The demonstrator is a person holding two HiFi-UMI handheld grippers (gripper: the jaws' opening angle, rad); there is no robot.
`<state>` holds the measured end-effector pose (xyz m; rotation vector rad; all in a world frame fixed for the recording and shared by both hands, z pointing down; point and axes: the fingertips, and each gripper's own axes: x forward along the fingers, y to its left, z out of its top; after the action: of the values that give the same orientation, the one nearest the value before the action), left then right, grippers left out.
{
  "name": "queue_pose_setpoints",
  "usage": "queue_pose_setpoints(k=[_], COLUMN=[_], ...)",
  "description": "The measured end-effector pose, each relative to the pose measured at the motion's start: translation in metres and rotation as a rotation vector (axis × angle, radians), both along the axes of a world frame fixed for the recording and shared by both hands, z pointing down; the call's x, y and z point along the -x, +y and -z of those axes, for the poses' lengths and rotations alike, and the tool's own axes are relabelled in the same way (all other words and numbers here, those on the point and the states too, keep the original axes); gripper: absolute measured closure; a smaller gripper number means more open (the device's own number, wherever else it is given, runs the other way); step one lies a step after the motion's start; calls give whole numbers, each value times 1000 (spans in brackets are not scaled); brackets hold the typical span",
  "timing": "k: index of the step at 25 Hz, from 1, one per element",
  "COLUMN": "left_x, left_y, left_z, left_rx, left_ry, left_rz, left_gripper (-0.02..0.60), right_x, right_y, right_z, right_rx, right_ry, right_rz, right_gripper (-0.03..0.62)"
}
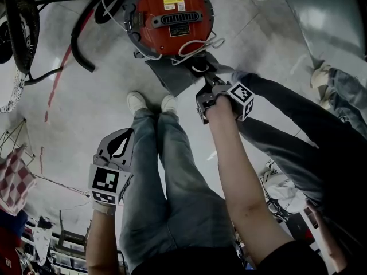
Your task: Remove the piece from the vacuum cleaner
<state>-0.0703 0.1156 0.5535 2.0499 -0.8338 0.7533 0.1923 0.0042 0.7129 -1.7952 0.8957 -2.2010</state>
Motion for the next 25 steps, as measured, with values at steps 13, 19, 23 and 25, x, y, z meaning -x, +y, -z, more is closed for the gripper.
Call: queue_pose_setpoints(k=[13, 19, 23, 25], left_x=[1, 4, 1, -1], left_y=[2, 5, 5, 4], left_z=[-1, -2, -2, -1], left_rx=[3, 9, 11, 8], left_ry=[-2, -8, -6, -4], left_rz=[2, -2, -4, -4], left_gripper=[563, 563, 563, 563], right_x=[-2, -5, -7, -7], right_y=[6, 15, 18, 20], right_z=[-2, -6, -8, -9], right_rx=[31, 38, 41, 41], right_ry=[22, 14, 1, -4], right_rz=[109, 46, -26, -62], right_gripper=[562, 562, 562, 562])
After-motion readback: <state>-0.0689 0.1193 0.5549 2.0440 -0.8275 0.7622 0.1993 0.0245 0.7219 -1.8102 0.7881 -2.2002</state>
